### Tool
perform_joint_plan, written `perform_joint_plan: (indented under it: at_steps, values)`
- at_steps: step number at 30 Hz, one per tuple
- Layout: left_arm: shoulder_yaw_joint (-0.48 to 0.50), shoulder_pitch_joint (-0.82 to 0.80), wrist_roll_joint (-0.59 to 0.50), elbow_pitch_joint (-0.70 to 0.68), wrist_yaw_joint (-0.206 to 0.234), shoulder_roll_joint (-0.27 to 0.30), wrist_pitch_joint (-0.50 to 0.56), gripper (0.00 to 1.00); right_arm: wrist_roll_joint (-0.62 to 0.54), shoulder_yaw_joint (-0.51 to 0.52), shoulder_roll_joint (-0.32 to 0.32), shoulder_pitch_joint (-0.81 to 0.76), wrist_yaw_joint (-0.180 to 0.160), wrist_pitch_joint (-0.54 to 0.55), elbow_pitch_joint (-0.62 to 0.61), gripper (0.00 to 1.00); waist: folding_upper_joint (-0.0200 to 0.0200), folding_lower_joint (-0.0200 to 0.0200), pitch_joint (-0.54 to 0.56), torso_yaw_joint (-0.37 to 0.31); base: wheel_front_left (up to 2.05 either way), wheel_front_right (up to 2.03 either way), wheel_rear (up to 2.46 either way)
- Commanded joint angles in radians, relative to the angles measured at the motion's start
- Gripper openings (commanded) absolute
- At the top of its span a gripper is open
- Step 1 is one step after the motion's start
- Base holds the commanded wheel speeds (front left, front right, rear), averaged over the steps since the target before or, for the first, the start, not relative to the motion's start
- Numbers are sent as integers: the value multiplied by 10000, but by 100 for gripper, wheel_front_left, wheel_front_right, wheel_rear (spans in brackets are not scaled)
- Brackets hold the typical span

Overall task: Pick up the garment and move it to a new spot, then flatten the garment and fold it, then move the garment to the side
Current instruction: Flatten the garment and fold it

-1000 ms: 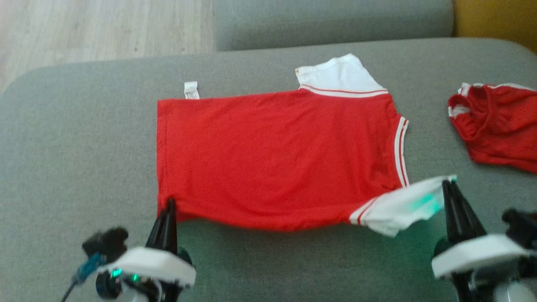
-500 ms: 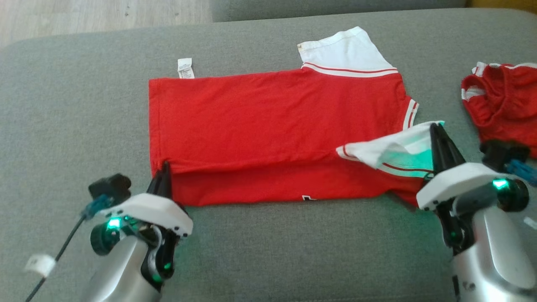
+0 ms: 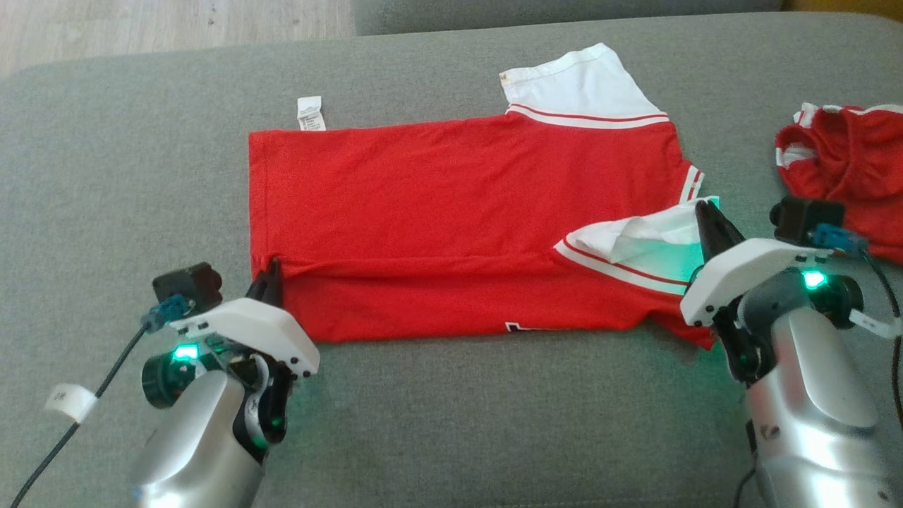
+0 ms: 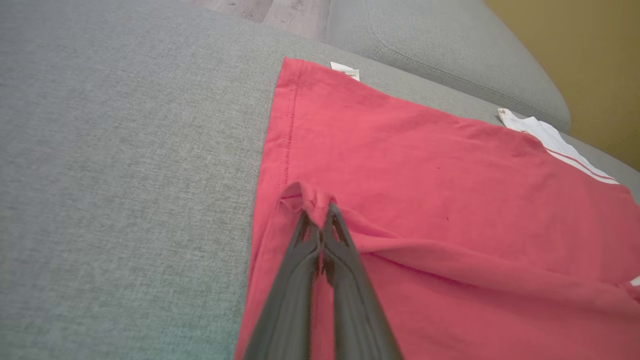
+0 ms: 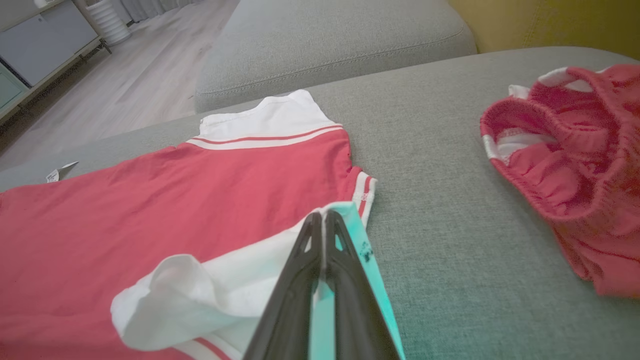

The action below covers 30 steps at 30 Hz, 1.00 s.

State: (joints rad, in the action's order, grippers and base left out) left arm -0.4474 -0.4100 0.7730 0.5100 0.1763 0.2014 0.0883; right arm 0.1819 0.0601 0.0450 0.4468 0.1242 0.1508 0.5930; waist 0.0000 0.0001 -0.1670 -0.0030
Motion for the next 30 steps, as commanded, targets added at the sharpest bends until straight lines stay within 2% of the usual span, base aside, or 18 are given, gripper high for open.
perform_joint_plan:
  at_steps: [1, 2, 3, 4, 5, 6, 7, 8, 13, 18, 24, 30]
  values:
    - [344, -531, -69, -235, 74, 302, -27, 0, -71, -304, 53, 511, 65, -78, -127, 0, 0, -1, -19, 7, 0, 0, 0]
    - [334, -542, -76, -216, 92, 296, -30, 0, -61, -337, 53, 632, 65, -121, 60, 30, 0, -1, -34, 17, 0, 0, 0]
    - [326, -550, -82, -202, 110, 286, -37, 0, -42, -372, 53, 758, 65, -184, 248, 73, 0, -1, -46, 26, 0, 0, 0]
    - [317, -559, -84, -194, 121, 277, -44, 10, 12, -475, 53, 885, 65, -247, 440, 100, 0, -1, -56, 36, 0, 0, 0]
    - [312, -569, -88, -188, 130, 272, -56, 18, 87, -552, 53, 1014, 65, -322, 641, 100, 0, -1, -63, 45, 0, 0, 0]
    - [307, -579, -109, -186, 152, 278, -85, 30, 101, -579, 53, 1140, 65, -390, 861, 100, 0, -1, -69, 53, 0, 0, 0]
    - [292, -590, -138, -189, 167, 290, -112, 47, 62, -610, 53, 1273, 65, -473, 1068, 100, 0, -1, -71, 64, 0, 0, 0]
    - [277, -601, -162, -204, 178, 300, -130, 100, 46, -588, 53, 1405, 65, -565, 1260, 100, 0, -1, -73, 79, 0, 0, 0]
    - [173, -629, -270, -505, 152, 368, -199, 100, -102, -599, 53, 1945, 65, -1019, 1903, 100, 0, -1, -41, 157, 0, 0, 0]
    - [1, -391, -378, -1151, 113, 639, -28, 100, -523, -467, 53, 2117, 65, -1337, 1881, 100, 0, -1, 88, 139, 0, 0, 0]
    - [-153, 318, -438, -2284, 264, 1085, 338, 100, -755, -315, 53, 1689, 65, -1400, 1151, 100, 0, -1, 294, 79, 0, 0, 0]
    - [-137, 1695, -299, -3454, 873, 1588, 870, 100, -816, 42, 53, 188, 65, -1062, -439, 100, 0, -1, 511, 38, 0, 0, 0]
